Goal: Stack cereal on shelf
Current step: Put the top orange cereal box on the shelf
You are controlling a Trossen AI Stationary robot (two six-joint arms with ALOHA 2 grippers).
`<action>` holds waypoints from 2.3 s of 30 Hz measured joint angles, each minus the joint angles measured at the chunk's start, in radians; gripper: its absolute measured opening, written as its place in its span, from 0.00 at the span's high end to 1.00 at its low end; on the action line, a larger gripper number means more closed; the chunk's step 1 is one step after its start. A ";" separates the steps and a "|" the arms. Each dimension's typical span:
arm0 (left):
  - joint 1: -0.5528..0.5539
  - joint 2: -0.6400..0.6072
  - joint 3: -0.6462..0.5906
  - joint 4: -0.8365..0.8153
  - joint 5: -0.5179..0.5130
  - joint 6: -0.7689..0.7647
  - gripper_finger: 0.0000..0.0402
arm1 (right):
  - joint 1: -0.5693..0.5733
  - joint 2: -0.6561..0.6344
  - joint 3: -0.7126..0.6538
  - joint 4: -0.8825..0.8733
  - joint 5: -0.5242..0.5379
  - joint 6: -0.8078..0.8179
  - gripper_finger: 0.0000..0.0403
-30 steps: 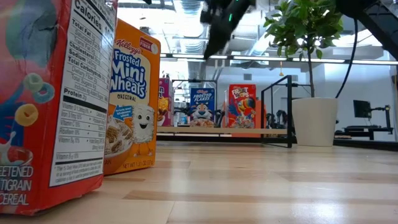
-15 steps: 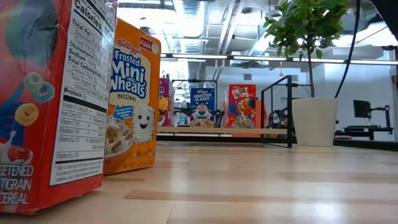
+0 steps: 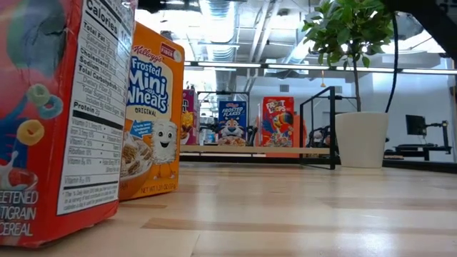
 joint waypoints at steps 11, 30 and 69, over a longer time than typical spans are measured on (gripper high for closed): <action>0.000 -0.002 0.000 0.000 -0.001 -0.012 0.26 | 0.002 0.032 -0.002 -0.022 -0.039 -0.005 0.29; 0.000 -0.001 0.000 0.000 -0.006 0.010 0.26 | -0.035 0.139 -0.007 -0.037 0.006 -0.027 0.29; 0.000 -0.001 0.000 0.000 -0.009 0.046 0.26 | -0.118 0.058 0.034 -0.274 0.039 0.138 0.52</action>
